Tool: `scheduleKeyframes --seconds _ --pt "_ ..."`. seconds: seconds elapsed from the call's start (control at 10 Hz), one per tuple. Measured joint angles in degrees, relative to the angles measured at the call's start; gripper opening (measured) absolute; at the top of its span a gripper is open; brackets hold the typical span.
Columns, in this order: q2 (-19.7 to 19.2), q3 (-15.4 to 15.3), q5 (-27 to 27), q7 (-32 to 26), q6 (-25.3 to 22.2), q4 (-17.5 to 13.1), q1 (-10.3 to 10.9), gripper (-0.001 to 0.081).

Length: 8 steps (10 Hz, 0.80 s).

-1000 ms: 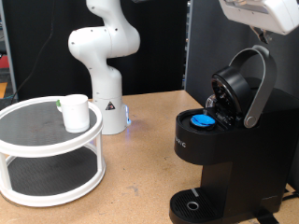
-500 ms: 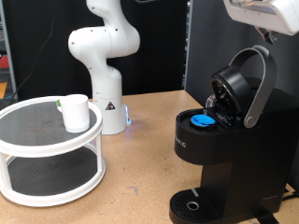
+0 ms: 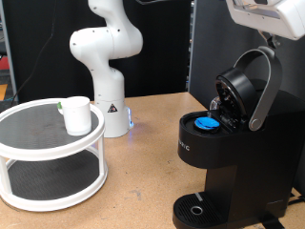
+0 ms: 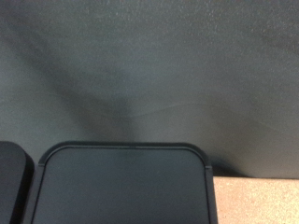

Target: Make a cup of coffee with the keurig machine

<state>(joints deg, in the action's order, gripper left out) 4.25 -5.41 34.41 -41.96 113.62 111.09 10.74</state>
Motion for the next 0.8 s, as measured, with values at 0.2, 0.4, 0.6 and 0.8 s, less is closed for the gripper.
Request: scheduleKeyframes --seconds 0.2,0.4,0.6,0.8 --pt "0.0 0.2 0.0 -0.3 0.0 0.4 -0.1 0.0002" --pt "0.1 0.3 0.0 -0.5 0.0 0.4 -0.3 0.0002" --pt "0.4 0.7 -0.9 -0.5 -0.2 0.5 -0.7 0.0002" --pt "0.8 1.8 -1.9 -2.3 -2.1 0.6 -1.6 0.0002"
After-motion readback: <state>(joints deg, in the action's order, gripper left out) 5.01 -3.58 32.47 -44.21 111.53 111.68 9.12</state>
